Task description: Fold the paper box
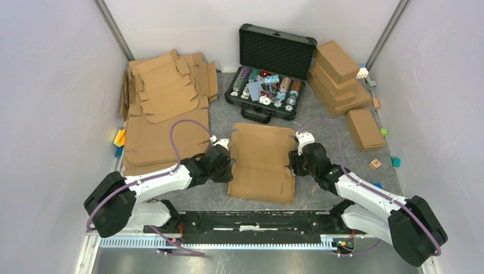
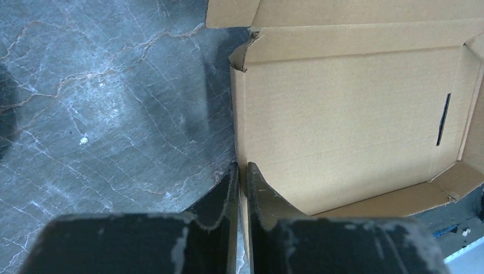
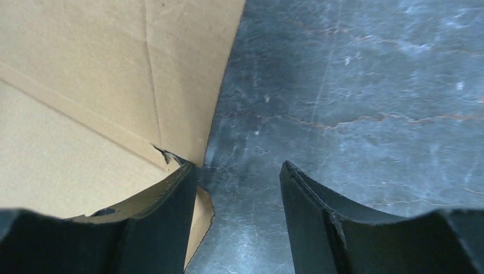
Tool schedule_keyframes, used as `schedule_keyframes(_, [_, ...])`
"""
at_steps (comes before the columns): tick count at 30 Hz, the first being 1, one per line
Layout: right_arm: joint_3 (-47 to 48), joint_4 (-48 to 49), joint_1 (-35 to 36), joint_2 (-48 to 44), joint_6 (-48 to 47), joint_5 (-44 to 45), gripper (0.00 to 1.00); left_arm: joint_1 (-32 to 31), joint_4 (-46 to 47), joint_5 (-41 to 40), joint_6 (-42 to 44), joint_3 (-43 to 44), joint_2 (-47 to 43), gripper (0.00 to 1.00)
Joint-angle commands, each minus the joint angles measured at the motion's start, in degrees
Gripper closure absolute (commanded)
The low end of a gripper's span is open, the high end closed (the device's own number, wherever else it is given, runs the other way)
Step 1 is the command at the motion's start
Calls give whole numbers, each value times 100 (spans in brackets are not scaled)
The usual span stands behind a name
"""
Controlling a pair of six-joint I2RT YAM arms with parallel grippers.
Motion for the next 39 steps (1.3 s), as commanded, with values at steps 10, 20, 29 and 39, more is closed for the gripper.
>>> schedule_keyframes(10, [-56, 299, 67, 12, -12, -1411, 37, 5, 92, -830, 300, 267, 27, 98])
schedule_keyframes(20, [183, 456, 52, 77, 13, -276, 38, 58, 691, -1358, 840, 604, 412, 97])
schedule_keyframes(29, [30, 241, 46, 32, 191, -302, 23, 341, 969, -846, 1089, 698, 928, 98])
schedule_keyframes(39, [-62, -81, 40, -145, 622, -630, 32, 400, 805, -437, 1199, 773, 964, 96])
